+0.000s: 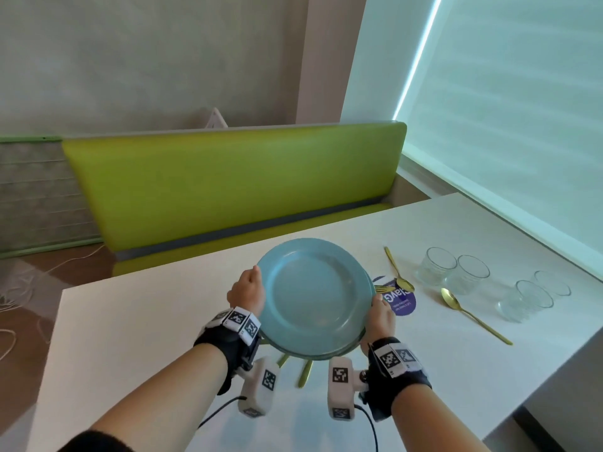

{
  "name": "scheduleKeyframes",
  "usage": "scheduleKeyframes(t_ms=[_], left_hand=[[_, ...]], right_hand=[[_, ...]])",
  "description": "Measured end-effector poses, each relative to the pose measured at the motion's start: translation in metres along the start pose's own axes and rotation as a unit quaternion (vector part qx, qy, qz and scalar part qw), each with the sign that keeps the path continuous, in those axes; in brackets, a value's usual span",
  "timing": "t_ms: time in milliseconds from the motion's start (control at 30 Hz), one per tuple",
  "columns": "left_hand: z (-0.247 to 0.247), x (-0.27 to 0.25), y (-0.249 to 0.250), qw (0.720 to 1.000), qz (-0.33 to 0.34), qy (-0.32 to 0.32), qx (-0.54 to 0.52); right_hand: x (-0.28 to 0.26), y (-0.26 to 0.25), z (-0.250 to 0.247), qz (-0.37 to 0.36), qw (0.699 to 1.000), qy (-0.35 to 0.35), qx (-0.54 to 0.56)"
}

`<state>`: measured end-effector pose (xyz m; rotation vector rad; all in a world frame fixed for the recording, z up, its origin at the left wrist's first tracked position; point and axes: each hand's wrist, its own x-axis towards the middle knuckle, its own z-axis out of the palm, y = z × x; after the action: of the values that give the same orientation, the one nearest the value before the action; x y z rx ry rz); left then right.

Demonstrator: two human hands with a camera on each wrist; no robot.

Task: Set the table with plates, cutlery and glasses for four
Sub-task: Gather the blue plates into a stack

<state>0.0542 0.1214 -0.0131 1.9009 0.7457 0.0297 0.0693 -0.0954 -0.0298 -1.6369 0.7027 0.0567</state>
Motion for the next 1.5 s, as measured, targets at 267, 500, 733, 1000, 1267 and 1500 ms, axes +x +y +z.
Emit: scheduleKeyframes(t_ms=[267,500,733,1000,1267,1500], left_hand=[[-0.055,0.012,-0.073,0.996,-0.019,-0.040,0.075],[-0.117,0.031,-0.133,0.992,-0.083,-0.037,0.092],[-0.170,0.041,-0.189,0.978,-0.149,-0.033,0.140],[-0.200,0.045,-0.197,0.966,-0.178,-0.006,0.188],[-0.213,0.054,-0.178,0.970,-0.181,0.009,0.163],[-0.234,0.074,-0.175,0.966,-0.230,0.085,-0.082]], right_hand=[[-0.068,0.048,0.054,0.031,0.998,-0.024,0.049],[-0.104,0.080,0.105,0.018,0.974,-0.162,-0.154],[-0.144,0.086,0.144,-0.007,0.891,-0.254,-0.376],[-0.155,0.092,0.176,-0.016,0.804,-0.299,-0.513],[-0.150,0.096,0.202,-0.009,0.887,-0.301,-0.350],[-0.136,0.091,0.239,0.028,0.925,-0.296,-0.236]])
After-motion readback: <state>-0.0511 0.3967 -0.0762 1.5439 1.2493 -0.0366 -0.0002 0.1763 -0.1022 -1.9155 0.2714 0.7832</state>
